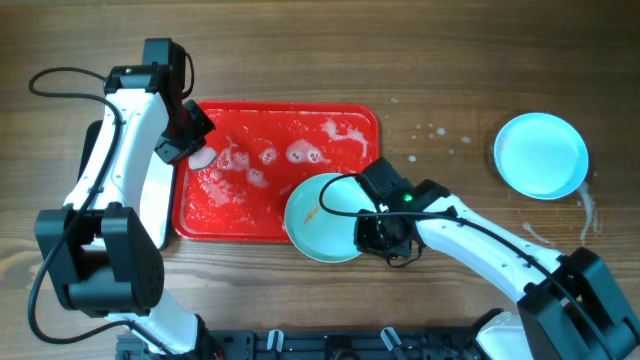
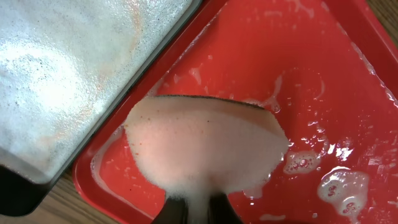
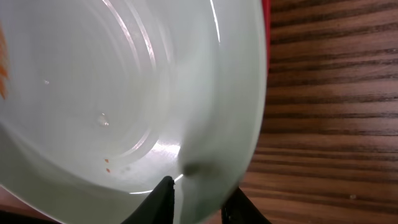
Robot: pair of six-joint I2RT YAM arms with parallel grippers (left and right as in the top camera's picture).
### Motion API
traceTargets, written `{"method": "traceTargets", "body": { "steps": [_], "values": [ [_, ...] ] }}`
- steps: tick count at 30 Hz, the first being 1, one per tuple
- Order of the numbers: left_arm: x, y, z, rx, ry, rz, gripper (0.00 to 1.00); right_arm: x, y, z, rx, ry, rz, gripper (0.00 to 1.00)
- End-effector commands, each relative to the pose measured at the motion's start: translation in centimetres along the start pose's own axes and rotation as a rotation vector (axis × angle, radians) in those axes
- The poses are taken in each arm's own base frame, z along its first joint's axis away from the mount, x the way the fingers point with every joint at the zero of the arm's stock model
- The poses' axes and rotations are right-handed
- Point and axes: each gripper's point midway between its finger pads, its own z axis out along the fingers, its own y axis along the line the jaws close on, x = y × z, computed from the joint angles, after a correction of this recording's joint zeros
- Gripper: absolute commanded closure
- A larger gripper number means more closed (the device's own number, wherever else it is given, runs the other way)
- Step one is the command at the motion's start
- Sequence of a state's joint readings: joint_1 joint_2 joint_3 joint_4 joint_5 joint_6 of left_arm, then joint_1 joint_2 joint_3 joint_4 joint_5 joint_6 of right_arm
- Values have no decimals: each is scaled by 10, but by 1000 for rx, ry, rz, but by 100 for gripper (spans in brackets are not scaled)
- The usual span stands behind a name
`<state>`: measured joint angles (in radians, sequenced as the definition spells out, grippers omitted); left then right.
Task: Clean dirty plates on tray and stack at the side
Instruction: 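Move the right gripper to the last plate on the red tray and grasp its rim, then pull the plate toward the left gripper and lower the pink sponge onto it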
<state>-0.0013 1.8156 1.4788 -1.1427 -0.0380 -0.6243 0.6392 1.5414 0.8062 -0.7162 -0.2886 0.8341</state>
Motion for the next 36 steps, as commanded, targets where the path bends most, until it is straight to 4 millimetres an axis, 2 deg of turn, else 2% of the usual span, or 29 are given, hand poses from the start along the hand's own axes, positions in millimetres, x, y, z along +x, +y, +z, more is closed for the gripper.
{"method": "traceTargets", "body": {
  "steps": [1,6,16,22,23,25,27,31,36],
  "values": [
    [-4,-2,-8,21,-20,11,96,-7,8,-3,-10,-20,-16,80],
    [-4,-2,-8,21,-21,11,96,-31,33,-13,-78,-120,-91,96],
    [-4,-2,-8,22,-21,11,96,-93,63,-29,-147,-418,-147,96],
    [-4,-3,-8,22,-21,11,96,-127,65,-15,-99,-494,-180,96],
    [-4,-2,-8,22,-21,11,96,-136,66,-11,-88,-494,-186,94],
    [-4,-2,-8,21,-20,11,96,-146,70,-9,-80,-497,-204,78],
    [-4,-2,-8,21,-20,11,96,-155,77,-8,-75,-503,-234,70],
    [-4,-2,-8,22,-20,12,96,-168,81,-2,-46,-519,-249,70],
    [0,-8,-8,24,-20,29,96,-170,73,12,-33,-492,-233,71]
  ]
}}
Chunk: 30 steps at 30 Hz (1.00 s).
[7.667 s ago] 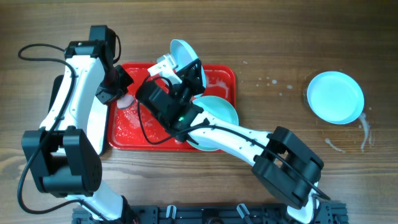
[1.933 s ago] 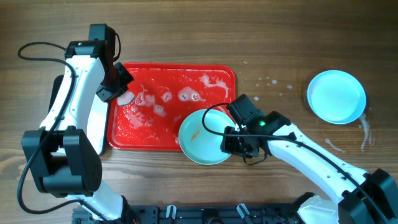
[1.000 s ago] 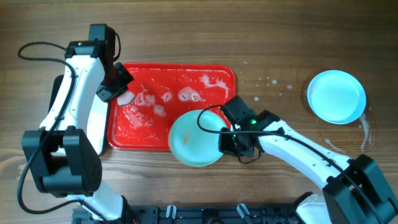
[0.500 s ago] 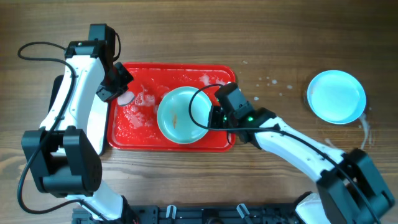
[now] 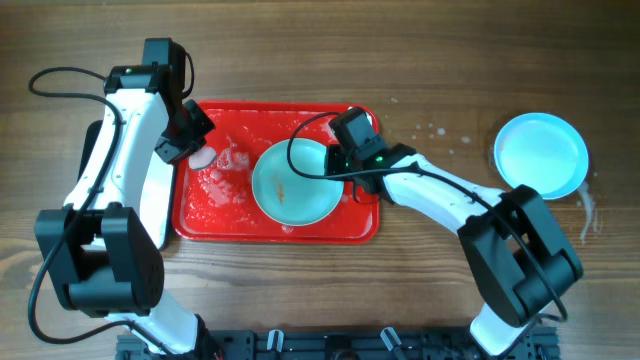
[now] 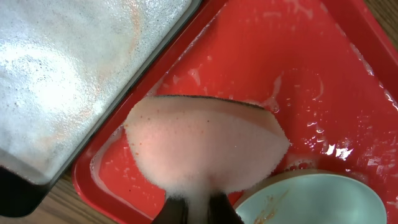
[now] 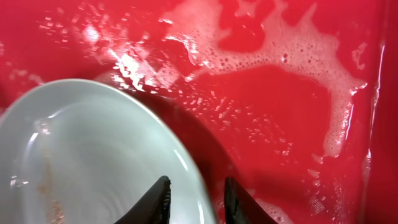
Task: Clean dirty plates on tray and stack at the side
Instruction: 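Pull the plate toward the left gripper and lower the pink sponge onto it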
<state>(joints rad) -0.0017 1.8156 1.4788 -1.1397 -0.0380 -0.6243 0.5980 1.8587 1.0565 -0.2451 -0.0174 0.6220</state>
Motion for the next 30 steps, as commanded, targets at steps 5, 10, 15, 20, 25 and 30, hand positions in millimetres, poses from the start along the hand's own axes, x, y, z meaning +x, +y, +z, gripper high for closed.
{"method": "traceTargets", "body": {
  "steps": [5,10,15,20,25,30],
  "values": [
    [11,-22,-5,24,-12,79,96,4,-6,23,10,24,0,80],
    [22,-31,2,14,6,113,96,15,-9,34,9,65,72,96],
    [40,-46,5,76,64,138,96,20,-10,39,-52,127,168,96],
    [59,-73,41,143,17,224,96,21,-8,40,-71,141,164,96],
    [82,-117,72,298,-101,472,96,21,-8,40,-72,142,164,96],
    [97,-147,73,382,-210,680,96,21,-7,40,-80,144,157,96]
  ]
}}
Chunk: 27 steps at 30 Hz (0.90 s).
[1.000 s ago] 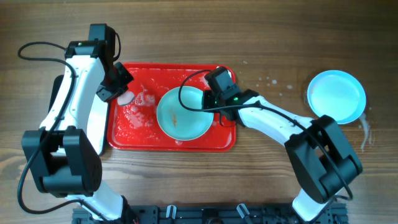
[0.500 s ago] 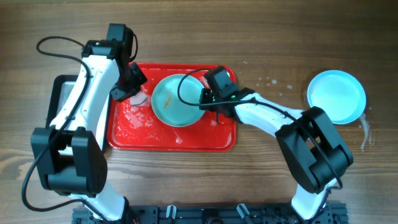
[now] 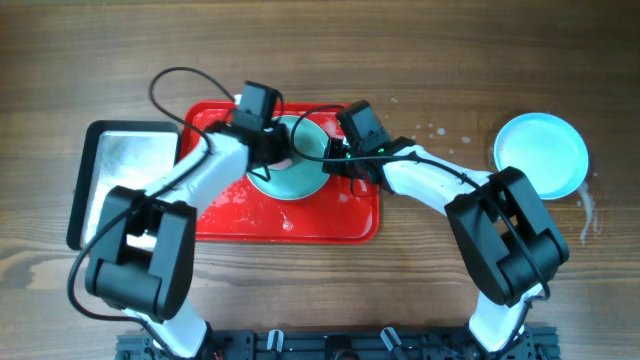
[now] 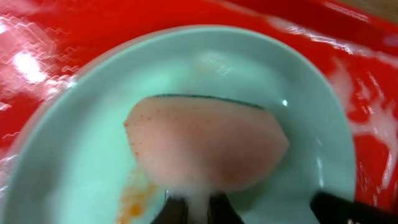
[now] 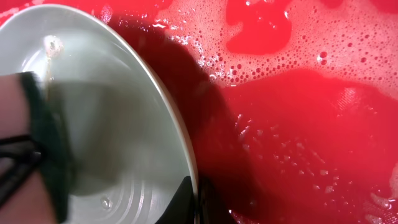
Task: Clean dirty plates on tray and stack at the side
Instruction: 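Pull the plate toward the left gripper and lower the pink sponge onto it, then scrub the plate with the left sponge while the right gripper holds it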
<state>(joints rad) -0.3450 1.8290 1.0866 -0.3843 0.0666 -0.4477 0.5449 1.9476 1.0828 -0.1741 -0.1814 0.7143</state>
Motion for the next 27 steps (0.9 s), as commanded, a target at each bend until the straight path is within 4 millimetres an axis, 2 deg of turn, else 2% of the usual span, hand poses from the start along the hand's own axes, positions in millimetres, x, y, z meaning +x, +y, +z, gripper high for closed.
{"method": "traceTargets", "body": {
  "steps": [1,3,5,9,14,19,21,23,24,27],
  "values": [
    [1,-17,6,30,-40,205,96,18,-17,17,39,65,24,96],
    [-10,-9,9,-34,-93,223,96,19,-17,17,37,67,24,96],
    [-20,9,11,-130,-137,222,96,20,-16,17,31,72,13,96],
    [-20,31,21,-215,-115,323,96,19,-15,17,29,70,10,96],
    [-3,55,36,-314,-34,391,96,19,-15,17,27,69,8,96],
    [40,77,25,-375,171,379,96,19,-14,17,25,67,8,96],
    [65,75,16,-336,309,353,96,19,-14,17,23,69,8,96],
    [79,64,11,-271,379,315,96,19,-14,17,23,69,8,96],
    [89,52,7,-196,437,285,96,19,-13,17,20,71,8,96],
    [100,32,0,-66,508,234,96,19,-13,17,20,72,8,96]
  ]
}}
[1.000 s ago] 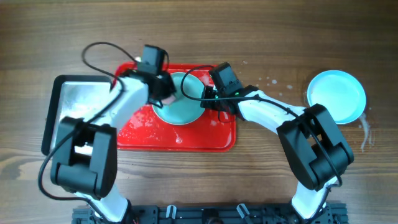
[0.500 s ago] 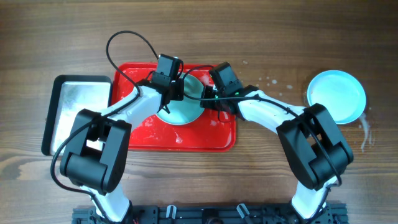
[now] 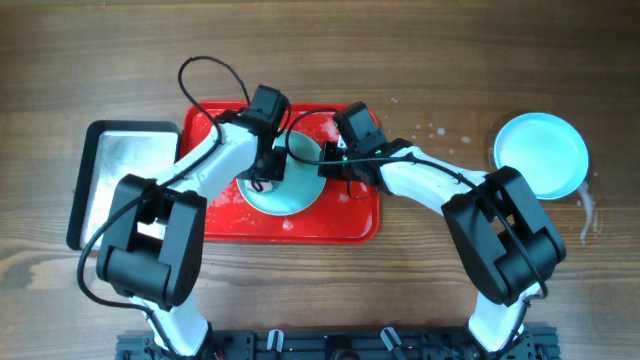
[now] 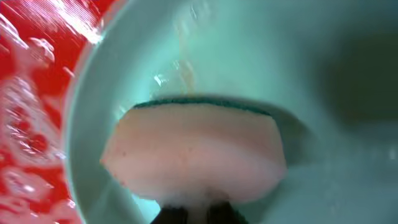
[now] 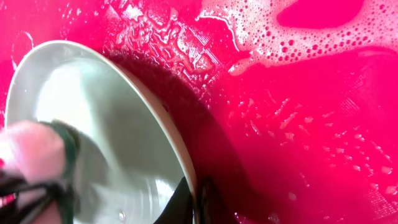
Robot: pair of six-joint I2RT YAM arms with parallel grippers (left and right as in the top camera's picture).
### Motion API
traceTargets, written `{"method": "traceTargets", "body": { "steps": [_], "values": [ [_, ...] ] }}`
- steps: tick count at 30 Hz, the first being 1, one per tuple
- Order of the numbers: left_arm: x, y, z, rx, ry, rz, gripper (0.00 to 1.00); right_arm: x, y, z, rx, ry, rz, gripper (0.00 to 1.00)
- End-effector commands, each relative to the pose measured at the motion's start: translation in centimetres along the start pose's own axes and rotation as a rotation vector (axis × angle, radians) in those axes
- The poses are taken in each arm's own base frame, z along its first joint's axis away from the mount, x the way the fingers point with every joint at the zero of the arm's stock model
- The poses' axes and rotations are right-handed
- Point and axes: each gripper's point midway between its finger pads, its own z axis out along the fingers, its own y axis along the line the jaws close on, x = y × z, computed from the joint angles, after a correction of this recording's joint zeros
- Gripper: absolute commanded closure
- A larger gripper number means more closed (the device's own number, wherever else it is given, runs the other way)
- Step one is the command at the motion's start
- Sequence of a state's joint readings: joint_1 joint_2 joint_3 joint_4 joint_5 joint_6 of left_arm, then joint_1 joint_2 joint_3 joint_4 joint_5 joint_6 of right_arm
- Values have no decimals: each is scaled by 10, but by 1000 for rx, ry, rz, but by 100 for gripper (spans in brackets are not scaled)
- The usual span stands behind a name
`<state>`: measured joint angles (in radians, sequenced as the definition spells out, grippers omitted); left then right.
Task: Clean dirty plates on tray and stack at the side
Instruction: 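Scrub the plate with the left sponge while the right gripper holds it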
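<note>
A pale green plate [image 3: 292,180] sits tilted in the red tray [image 3: 352,222], which is wet with foam. My right gripper [image 5: 194,200] is shut on the plate's right rim [image 5: 180,155] and holds it up off the tray floor. My left gripper [image 4: 193,214] is shut on a pink sponge [image 4: 193,158] with a dark green edge, pressed into the plate's inside [image 4: 249,68]. The sponge [image 5: 34,146] shows at the left of the right wrist view. A faint orange smear [image 4: 183,71] lies just beyond the sponge.
A clean light blue plate [image 3: 541,154] lies on the wooden table at the far right, with water drops around it. A metal basin [image 3: 112,190] with soapy water stands left of the tray. Foam [image 5: 292,37] covers the tray's far corner.
The left gripper with the sponge has moved from the plate's upper middle to its left side. The orange smear looks much fainter. The right gripper still grips the rim.
At first the right gripper held the plate at the tray's front edge while the sponge hung over the tray's left corner. The plate then sat inside the tray. After that the sponge was on the plate, and now it is pressed lower left in it.
</note>
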<state>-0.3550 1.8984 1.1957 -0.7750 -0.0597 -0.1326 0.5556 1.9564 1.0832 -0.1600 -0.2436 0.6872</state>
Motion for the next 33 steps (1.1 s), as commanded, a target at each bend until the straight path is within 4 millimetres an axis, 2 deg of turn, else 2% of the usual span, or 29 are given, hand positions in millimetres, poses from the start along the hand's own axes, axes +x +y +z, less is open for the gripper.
{"method": "traceTargets", "body": {
  "steps": [1,5,6,10,12,14,16,21,24,26,27,28,30,32,33],
  "values": [
    [41,-36,17,238,197,-38,96,10,-25,13,73,32,48,96],
    [18,-52,12,383,126,-61,96,11,-24,13,67,36,48,96],
    [4,-57,10,425,71,-58,96,11,-24,13,67,36,48,96],
    [-29,-61,9,441,-66,-59,96,11,-24,13,67,36,46,96],
    [-44,-51,13,382,-126,-98,96,12,-25,13,69,38,46,96],
    [-51,-22,21,214,-157,-211,96,11,-25,13,69,37,46,96],
    [-46,1,25,85,-153,-257,96,12,-25,13,69,38,46,96],
    [-5,59,23,-257,-58,-344,96,11,-24,13,67,36,45,96],
    [6,72,19,-343,-29,-329,96,11,-24,13,67,36,45,96],
    [5,73,18,-345,-32,-329,96,11,-24,13,67,36,45,96],
    [3,69,20,-322,-35,-331,96,11,-24,13,67,36,45,96],
    [0,57,23,-252,-28,-309,96,11,-24,13,67,35,45,96],
    [-5,7,29,29,4,-176,96,11,-24,13,67,35,45,96],
    [-9,-52,19,349,7,-43,96,11,-24,13,66,36,45,96],
    [-10,-69,12,440,0,9,96,11,-24,13,67,35,45,96]
  ]
}}
